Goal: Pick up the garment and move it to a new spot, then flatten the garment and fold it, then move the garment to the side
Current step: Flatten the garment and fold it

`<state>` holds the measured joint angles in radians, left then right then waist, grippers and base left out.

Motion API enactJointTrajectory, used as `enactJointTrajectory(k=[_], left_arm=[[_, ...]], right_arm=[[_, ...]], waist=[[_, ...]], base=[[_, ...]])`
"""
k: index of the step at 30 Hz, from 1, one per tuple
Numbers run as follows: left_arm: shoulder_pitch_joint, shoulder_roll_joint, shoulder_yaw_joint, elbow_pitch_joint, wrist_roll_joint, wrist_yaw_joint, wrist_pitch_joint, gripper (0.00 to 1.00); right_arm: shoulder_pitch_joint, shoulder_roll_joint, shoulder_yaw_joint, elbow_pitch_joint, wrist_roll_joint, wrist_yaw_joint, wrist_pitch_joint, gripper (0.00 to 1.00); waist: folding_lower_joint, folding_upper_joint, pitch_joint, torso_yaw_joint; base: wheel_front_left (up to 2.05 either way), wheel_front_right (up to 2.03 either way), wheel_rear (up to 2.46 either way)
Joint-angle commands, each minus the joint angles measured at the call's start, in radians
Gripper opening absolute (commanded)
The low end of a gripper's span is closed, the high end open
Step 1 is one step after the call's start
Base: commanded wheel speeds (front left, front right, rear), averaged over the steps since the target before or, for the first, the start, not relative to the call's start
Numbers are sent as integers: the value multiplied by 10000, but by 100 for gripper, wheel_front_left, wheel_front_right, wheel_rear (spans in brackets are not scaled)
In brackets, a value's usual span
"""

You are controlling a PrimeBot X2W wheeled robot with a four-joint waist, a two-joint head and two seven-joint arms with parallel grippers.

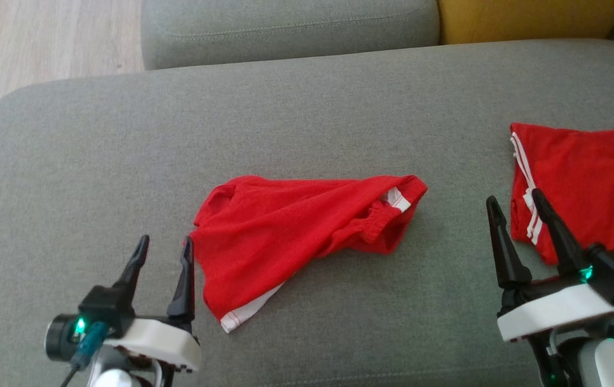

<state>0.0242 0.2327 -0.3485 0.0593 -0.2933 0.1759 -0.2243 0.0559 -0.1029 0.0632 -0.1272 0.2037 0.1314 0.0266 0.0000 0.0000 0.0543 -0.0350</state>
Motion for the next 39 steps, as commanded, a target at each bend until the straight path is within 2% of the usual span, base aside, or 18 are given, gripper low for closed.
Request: enactJointTrajectory(k=[1,7,14,15,16,17,20,23,28,34,39], left_arm=[[-327,173,247,-225,-48,-64,106,100],[-185,17,-200,621,-629,-524,1304,100],[-220,-345,-462,1735,-1408,-1108,1926,100],[-258,-381,-498,1811,-1482,-1221,1916,89],[-287,-425,-515,1875,-1597,-1352,1910,22],[-323,-437,-542,1924,-1683,-1496,1891,0],[-449,-414,-608,1806,-1749,-1854,1549,0],[-598,-232,-721,1366,-1484,-1985,1238,0],[-829,28,-978,-275,-1133,-2133,1247,0],[-1225,306,-707,-2037,-1003,-1924,1519,0],[-1887,512,8,-1863,-1079,-1585,1631,0]], right_arm=[[-158,-15,201,-394,2,-7,19,100],[-230,54,378,-352,120,-7,28,100],[-356,116,441,-267,182,-7,-26,100],[-373,118,442,-255,189,-7,-35,100],[-389,120,438,-241,197,-7,-43,100],[-402,121,433,-228,205,-7,-53,100],[-414,132,386,-197,232,-7,-73,100],[-395,138,343,-179,235,-7,-76,100],[-360,168,226,-146,301,-7,-72,100],[-406,217,210,-121,417,-7,-63,100],[-520,259,279,-63,515,-7,-71,100]], waist=[[0,0,27,-3],[0,0,224,-92],[0,0,472,-203],[0,0,497,-221],[0,0,518,-232],[0,0,533,-237],[0,0,564,-236],[0,0,565,-213],[0,0,564,-98],[0,0,626,-49],[0,0,814,-236]], base=[[0,0,0],[0,0,0],[0,0,0],[0,0,0],[0,0,0],[0,0,0],[0,0,0],[0,0,0],[0,0,0],[0,0,0],[0,0,0]])
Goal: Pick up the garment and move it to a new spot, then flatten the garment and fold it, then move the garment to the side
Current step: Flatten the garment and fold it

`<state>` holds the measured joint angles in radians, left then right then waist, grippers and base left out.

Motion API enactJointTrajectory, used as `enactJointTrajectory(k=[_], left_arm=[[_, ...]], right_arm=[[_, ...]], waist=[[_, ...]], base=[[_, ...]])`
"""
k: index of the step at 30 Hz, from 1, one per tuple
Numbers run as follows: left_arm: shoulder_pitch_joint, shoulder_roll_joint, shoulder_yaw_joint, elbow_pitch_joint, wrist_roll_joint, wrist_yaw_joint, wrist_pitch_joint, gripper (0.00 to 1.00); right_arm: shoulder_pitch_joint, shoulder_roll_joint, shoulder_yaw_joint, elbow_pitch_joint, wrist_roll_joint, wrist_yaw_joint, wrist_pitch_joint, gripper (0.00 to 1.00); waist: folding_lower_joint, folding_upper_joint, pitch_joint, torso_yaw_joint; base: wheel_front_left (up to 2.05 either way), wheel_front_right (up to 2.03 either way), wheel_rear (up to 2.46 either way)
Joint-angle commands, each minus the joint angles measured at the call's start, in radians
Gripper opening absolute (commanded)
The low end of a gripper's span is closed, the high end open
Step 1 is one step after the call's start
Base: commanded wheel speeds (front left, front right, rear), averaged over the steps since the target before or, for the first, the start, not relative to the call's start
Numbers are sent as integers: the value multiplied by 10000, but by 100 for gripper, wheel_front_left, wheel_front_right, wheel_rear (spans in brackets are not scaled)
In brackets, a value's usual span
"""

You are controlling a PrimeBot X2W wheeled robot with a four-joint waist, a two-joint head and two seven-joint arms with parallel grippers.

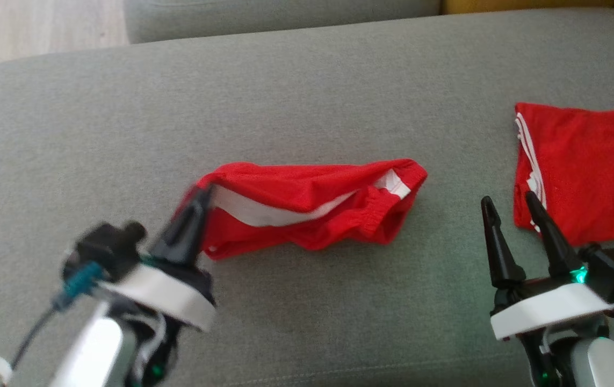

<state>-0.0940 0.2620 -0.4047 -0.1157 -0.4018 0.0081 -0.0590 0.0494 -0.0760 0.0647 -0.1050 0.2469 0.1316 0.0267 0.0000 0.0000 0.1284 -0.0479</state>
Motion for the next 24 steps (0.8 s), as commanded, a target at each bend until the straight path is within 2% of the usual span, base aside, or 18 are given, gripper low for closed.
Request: enactJointTrajectory(k=[1,4,8,15,16,17,18,24], left_arm=[[-839,226,716,85,-68,143,-17,0],[-1154,178,1017,632,-274,219,-84,0],[-1709,94,1498,2167,-711,262,-186,0],[-2374,-91,1592,4738,-1023,-80,-613,0],[-2421,-92,1521,4988,-938,-82,-674,35],[-2460,-115,1496,5181,-858,-24,-809,81],[-2468,-152,1464,5342,-776,45,-952,100],[-2062,-335,1293,5318,-304,448,-1694,100]], right_arm=[[-482,-3,293,-263,98,-9,-65,100],[-531,7,304,-225,125,-9,-75,100],[-645,30,374,-141,170,-9,-92,100],[-789,65,427,61,230,-9,-135,100],[-795,68,420,89,234,-9,-146,100],[-802,69,416,117,217,-9,-155,100],[-809,67,415,145,176,-9,-161,100],[-821,49,394,239,-29,-9,-186,100]], waist=[[0,0,127,-178],[0,0,242,-271],[0,0,482,-506],[0,0,682,-672],[0,0,682,-667],[0,0,668,-657],[0,0,640,-642],[0,0,353,-460]], base=[[0,0,0],[0,0,0],[0,0,0],[0,0,0],[0,0,0],[0,0,0],[0,0,0],[0,0,0]])
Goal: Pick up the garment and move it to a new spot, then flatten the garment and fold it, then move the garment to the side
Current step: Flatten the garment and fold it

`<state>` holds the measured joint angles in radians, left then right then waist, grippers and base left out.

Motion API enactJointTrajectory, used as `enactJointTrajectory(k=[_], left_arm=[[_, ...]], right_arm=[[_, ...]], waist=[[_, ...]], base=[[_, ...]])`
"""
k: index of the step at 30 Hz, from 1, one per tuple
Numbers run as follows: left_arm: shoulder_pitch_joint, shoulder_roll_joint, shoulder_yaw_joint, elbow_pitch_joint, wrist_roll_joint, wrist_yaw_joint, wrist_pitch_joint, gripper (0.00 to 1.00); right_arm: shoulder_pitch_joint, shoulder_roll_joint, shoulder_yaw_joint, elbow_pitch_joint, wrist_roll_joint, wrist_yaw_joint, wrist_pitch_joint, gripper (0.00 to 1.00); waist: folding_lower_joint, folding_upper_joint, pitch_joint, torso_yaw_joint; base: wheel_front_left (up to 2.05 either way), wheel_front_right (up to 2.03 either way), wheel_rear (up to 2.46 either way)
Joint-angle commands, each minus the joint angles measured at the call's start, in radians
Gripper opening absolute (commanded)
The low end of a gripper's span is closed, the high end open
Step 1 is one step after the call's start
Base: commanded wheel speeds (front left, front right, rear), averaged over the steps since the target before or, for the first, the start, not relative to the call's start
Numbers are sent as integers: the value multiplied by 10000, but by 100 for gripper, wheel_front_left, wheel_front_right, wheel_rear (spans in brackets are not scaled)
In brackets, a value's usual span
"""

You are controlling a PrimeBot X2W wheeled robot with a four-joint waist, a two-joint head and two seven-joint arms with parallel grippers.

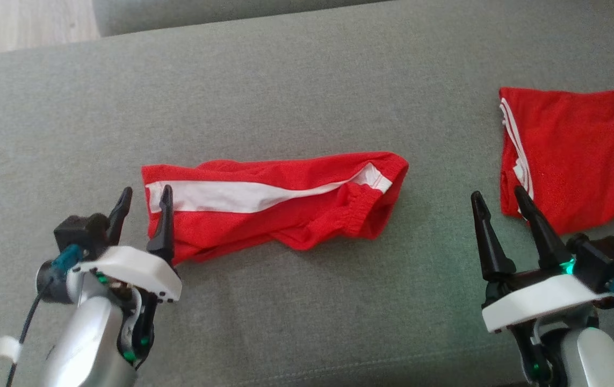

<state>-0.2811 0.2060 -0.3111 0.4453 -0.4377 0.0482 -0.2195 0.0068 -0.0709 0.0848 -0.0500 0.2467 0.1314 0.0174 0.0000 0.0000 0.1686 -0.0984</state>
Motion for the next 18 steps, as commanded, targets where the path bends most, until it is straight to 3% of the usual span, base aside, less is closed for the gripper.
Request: enactJointTrajectory(k=[1,9,18], left_arm=[[-75,211,380,-444,134,144,-180,100],[1239,78,986,-2697,892,1034,-416,100],[2816,179,954,-4258,1375,1239,-405,100]], right_arm=[[-395,-10,185,-312,-62,-7,-87,100],[-235,-71,32,-339,-379,-7,13,100],[213,-95,-41,-341,-440,-7,165,100]], waist=[[0,0,-100,89],[0,0,-614,512],[0,0,-1255,765]], base=[[0,0,0],[0,0,0],[0,0,0]])
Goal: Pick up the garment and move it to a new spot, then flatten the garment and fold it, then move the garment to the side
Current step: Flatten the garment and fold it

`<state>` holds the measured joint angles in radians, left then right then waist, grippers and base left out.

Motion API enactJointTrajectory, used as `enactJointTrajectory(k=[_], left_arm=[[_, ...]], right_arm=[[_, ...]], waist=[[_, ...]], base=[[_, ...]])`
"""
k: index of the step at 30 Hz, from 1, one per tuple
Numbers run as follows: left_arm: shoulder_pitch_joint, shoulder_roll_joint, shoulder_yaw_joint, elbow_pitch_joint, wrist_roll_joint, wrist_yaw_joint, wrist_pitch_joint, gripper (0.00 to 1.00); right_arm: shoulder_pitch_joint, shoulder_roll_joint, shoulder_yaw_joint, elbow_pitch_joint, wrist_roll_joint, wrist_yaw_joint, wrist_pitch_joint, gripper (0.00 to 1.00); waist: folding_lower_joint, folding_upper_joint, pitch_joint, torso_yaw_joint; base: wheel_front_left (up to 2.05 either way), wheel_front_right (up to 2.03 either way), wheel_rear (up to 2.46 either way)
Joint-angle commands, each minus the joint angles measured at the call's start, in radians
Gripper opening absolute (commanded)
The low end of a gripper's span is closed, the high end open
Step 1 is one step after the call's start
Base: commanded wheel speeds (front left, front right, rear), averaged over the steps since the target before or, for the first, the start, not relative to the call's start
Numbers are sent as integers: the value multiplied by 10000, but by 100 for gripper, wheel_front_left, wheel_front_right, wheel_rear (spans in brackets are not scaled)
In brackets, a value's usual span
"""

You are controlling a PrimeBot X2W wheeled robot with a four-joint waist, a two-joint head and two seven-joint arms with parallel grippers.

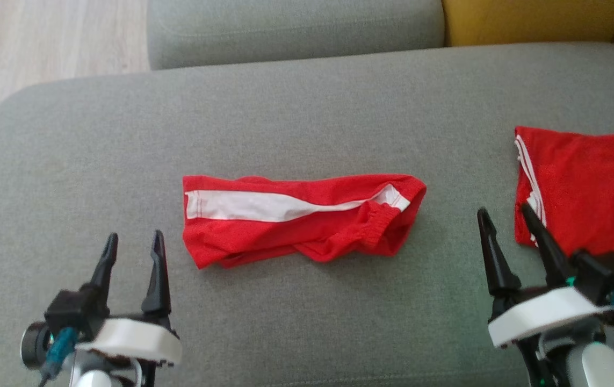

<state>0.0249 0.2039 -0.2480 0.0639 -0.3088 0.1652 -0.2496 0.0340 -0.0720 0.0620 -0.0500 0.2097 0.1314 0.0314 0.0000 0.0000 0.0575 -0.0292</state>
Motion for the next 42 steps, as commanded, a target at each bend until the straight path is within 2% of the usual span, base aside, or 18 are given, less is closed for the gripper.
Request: enactJointTrajectory(k=[1,9,26,35,42], left_arm=[[-127,207,283,-565,114,107,-55,100],[361,317,69,-928,126,168,350,100],[-11,292,-224,-602,97,108,487,100],[-1681,268,-490,225,-29,-444,894,100],[-3554,104,-401,2454,-623,-1039,1609,100]], right_arm=[[3,-78,173,-352,-70,-7,38,100],[421,-11,22,-457,-123,-7,130,100],[478,61,-66,-705,-243,-7,242,100],[260,83,-30,-758,-197,-7,245,100],[-1,82,-9,-709,-150,-7,178,100]], waist=[[0,0,-195,85],[0,0,-536,73],[0,0,-425,108],[0,0,59,-45],[0,0,660,-301]], base=[[0,0,0],[0,0,0],[0,0,0],[0,0,0],[0,0,0]])
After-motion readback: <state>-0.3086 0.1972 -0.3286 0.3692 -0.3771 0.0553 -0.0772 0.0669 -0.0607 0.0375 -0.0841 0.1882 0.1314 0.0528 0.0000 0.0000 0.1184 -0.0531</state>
